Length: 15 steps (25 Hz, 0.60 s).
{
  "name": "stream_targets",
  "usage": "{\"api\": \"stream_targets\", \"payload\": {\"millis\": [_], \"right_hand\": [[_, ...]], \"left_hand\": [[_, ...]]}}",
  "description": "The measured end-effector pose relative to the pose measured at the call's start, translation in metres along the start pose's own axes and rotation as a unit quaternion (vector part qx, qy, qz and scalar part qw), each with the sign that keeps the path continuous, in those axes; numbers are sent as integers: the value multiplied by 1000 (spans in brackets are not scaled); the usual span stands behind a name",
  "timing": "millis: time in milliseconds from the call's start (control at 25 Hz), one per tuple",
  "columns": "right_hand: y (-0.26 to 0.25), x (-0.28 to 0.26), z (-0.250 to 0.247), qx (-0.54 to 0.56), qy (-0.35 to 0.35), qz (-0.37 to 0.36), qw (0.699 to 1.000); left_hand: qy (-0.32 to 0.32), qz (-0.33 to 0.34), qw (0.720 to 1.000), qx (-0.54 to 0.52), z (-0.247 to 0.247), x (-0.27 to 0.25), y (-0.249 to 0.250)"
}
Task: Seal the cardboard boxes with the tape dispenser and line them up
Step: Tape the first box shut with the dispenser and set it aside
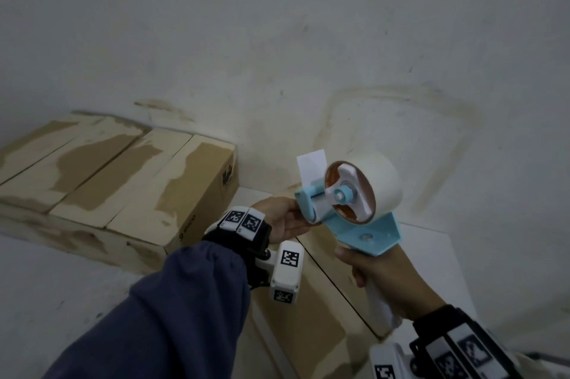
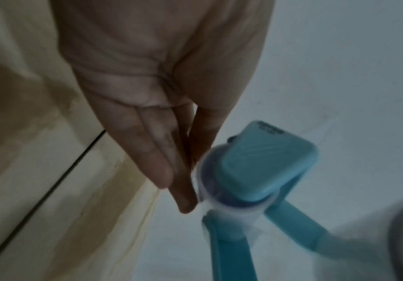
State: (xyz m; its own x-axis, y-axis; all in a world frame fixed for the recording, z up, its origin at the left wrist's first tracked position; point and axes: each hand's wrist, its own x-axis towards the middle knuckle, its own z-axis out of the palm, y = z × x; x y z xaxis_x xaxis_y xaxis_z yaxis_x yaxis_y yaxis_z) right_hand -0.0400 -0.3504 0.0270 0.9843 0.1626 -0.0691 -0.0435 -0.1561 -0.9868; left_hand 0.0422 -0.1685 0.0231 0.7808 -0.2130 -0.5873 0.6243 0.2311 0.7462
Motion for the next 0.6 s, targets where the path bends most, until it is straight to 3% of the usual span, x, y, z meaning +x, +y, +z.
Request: {"api": "stream_targets", "payload": {"millis": [160,280,440,600], "right_hand": [[3,2,11,0,20,30,999],[-2,0,8,19,25,55,998],[-4,7,18,2,3,97,995],[-4,28,36,-17,-5,116,993]], "left_hand": [[55,24,995,76,-11,2,14],[98,77,983,132,-38,6,35],[157,138,927,312,-77,25,50],[190,128,880,416,-89,50,50]]}}
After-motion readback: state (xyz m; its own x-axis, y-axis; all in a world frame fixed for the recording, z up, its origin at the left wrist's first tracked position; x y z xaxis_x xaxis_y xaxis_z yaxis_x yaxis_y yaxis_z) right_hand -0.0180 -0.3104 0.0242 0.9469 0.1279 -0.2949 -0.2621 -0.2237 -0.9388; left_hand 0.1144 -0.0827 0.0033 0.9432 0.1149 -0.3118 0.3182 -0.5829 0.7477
